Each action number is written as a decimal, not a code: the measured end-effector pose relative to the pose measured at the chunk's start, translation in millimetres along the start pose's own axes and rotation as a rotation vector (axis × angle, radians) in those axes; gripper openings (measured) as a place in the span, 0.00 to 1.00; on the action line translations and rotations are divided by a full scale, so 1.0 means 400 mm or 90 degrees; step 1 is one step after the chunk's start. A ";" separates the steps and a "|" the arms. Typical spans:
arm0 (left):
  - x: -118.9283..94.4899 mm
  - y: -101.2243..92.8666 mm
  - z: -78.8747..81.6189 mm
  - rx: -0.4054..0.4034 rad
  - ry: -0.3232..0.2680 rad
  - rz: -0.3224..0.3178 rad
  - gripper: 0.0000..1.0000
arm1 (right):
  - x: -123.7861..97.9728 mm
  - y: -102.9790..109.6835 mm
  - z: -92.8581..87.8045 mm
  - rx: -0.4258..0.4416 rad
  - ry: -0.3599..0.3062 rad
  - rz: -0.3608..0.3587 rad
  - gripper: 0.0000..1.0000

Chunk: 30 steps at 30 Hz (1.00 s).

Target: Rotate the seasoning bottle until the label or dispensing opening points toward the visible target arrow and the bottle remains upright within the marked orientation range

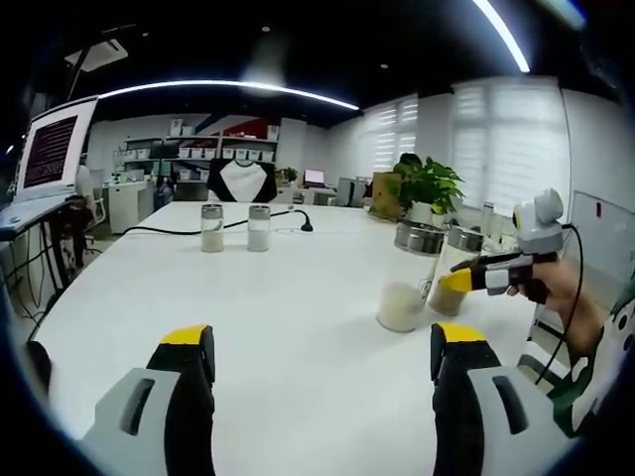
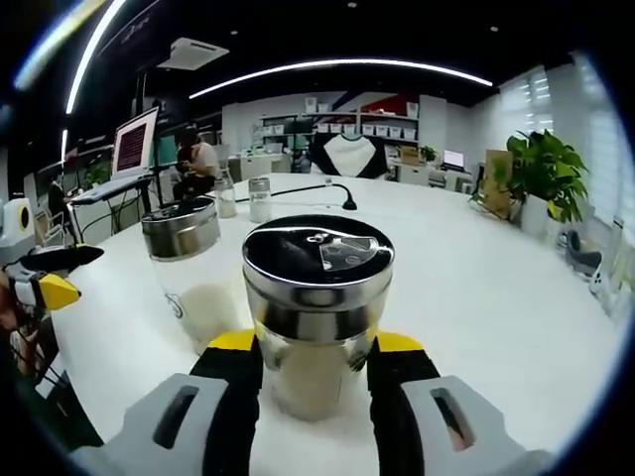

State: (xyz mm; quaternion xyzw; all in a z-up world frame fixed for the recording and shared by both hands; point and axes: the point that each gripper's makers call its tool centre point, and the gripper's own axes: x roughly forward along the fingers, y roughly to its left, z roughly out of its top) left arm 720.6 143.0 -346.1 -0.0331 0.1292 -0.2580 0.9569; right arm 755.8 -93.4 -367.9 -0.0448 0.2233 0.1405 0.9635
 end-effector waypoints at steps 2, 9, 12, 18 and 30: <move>-0.001 0.000 0.001 -0.001 -0.001 0.000 0.95 | 0.002 -0.001 -0.004 0.000 0.004 0.002 0.47; -0.002 0.004 0.000 -0.001 -0.001 0.003 0.95 | -0.016 0.000 0.007 -0.025 -0.011 0.048 0.55; -0.001 0.000 0.003 -0.001 -0.006 -0.002 0.95 | -0.020 -0.005 0.012 -0.045 -0.016 0.076 0.56; -0.001 -0.002 0.008 0.000 -0.010 -0.003 0.95 | -0.029 0.012 0.035 -0.027 -0.045 0.162 0.59; -0.001 0.000 0.007 -0.002 -0.008 0.000 0.95 | -0.026 0.031 0.006 -0.070 -0.019 0.267 0.59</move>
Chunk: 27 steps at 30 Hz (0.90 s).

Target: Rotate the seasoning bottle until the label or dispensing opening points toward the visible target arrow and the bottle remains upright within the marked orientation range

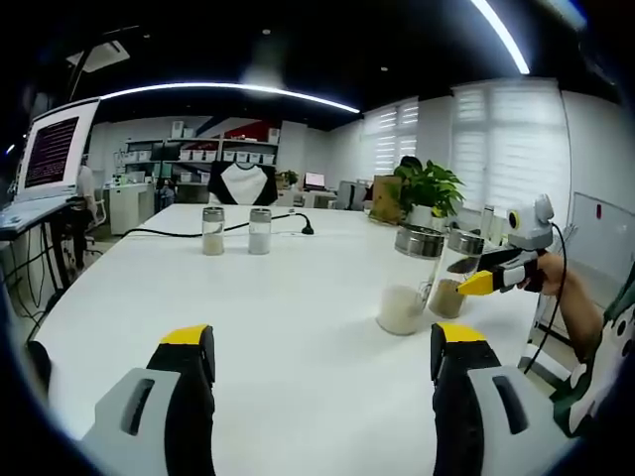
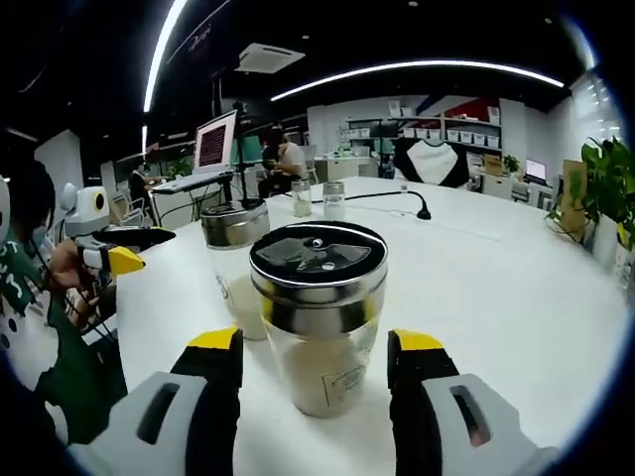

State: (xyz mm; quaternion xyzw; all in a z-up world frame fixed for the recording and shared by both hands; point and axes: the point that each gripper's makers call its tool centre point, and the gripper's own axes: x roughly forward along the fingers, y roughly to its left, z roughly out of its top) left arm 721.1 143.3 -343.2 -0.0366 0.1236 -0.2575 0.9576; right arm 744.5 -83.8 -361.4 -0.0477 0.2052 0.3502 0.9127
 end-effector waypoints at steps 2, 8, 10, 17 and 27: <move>0.000 0.000 0.000 0.000 0.000 0.000 0.95 | 0.001 -0.004 0.001 -0.013 0.001 0.008 0.58; 0.001 0.000 -0.002 -0.003 0.000 -0.002 0.94 | 0.006 0.008 0.008 -0.043 -0.001 0.056 0.57; 0.001 -0.002 -0.002 -0.002 0.000 -0.003 0.94 | 0.007 0.010 0.012 -0.044 -0.007 0.062 0.56; -0.003 0.002 0.003 0.001 -0.003 0.000 0.94 | 0.016 0.016 0.001 -0.054 0.003 0.084 0.46; 0.001 0.003 -0.005 -0.001 0.002 0.002 0.94 | 0.019 0.012 -0.004 -0.069 0.021 0.079 0.41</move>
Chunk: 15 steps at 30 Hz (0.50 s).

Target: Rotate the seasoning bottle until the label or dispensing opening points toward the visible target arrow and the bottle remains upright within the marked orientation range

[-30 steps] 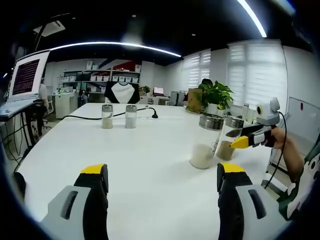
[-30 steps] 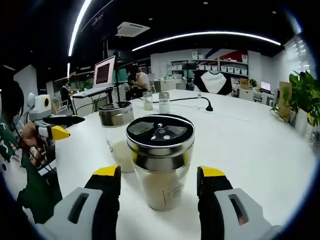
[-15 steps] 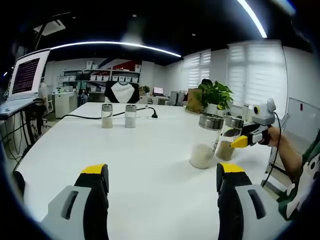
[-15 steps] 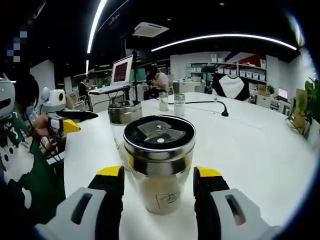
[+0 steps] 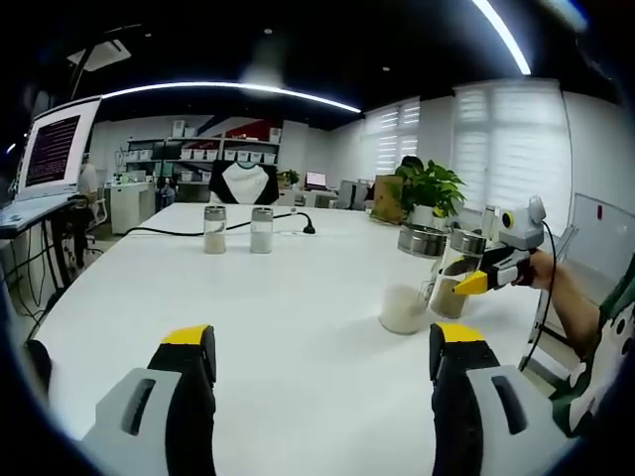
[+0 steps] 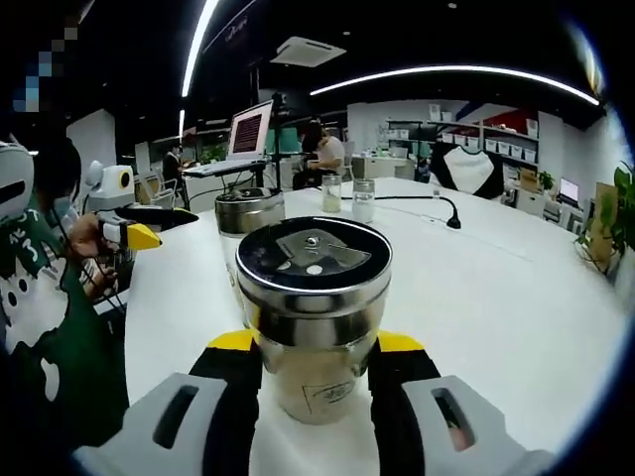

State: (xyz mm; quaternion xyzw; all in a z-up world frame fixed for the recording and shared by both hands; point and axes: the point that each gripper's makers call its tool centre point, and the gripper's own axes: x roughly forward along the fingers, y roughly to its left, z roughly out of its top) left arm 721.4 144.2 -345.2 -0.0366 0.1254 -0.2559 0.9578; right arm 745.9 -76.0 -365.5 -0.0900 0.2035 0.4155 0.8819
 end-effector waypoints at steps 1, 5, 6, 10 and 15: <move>0.001 -0.001 -0.001 0.002 0.002 -0.001 0.94 | 0.000 0.000 0.000 -0.001 0.001 0.000 0.41; 0.001 -0.003 -0.001 0.000 0.000 -0.003 0.94 | -0.001 0.001 0.000 -0.002 0.000 -0.004 0.41; 0.000 -0.002 -0.001 0.001 0.000 -0.002 0.94 | -0.001 0.001 -0.001 -0.001 -0.001 -0.005 0.41; -0.001 0.001 0.000 0.002 0.000 0.001 0.94 | -0.001 0.002 0.000 0.001 -0.004 -0.007 0.41; 0.001 -0.002 -0.002 0.001 0.001 -0.001 0.94 | -0.001 0.004 -0.001 0.000 -0.002 -0.011 0.41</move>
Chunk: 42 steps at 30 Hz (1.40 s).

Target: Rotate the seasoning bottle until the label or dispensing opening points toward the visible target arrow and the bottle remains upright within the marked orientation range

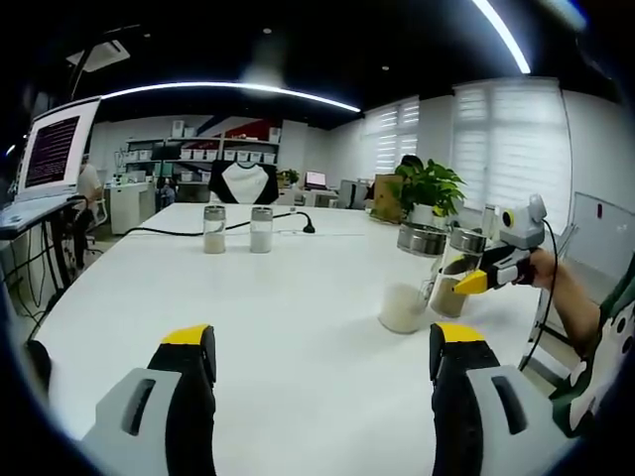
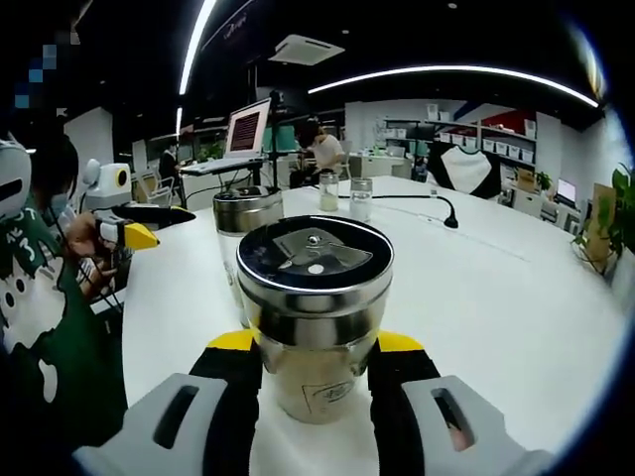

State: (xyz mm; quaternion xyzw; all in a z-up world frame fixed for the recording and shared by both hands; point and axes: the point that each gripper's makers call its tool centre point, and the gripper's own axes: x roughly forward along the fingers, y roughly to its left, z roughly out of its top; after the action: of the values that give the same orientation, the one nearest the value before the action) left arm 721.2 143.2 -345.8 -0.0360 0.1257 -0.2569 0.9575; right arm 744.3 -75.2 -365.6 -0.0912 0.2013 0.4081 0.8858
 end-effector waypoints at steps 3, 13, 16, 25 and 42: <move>0.002 -0.003 -0.003 0.000 0.002 -0.003 0.94 | 0.000 0.001 0.000 0.002 -0.002 -0.003 0.41; 0.001 -0.001 -0.001 0.006 0.000 0.002 0.94 | 0.000 -0.005 -0.001 0.010 0.000 -0.017 0.41; 0.001 -0.003 0.000 0.007 0.000 0.000 0.94 | 0.000 -0.006 -0.002 0.013 0.000 -0.023 0.41; 0.001 -0.006 0.000 0.007 -0.001 -0.001 0.94 | -0.002 -0.014 -0.004 0.027 0.005 -0.052 0.41; 0.001 -0.010 0.000 0.007 0.000 -0.003 0.94 | -0.003 -0.032 -0.004 0.050 -0.003 -0.116 0.41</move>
State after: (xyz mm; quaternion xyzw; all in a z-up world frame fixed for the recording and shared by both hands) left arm 719.6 139.6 -345.2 -0.0313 0.1241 -0.2599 0.9571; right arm 752.7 -84.8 -366.7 -0.0729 0.2057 0.3177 0.9227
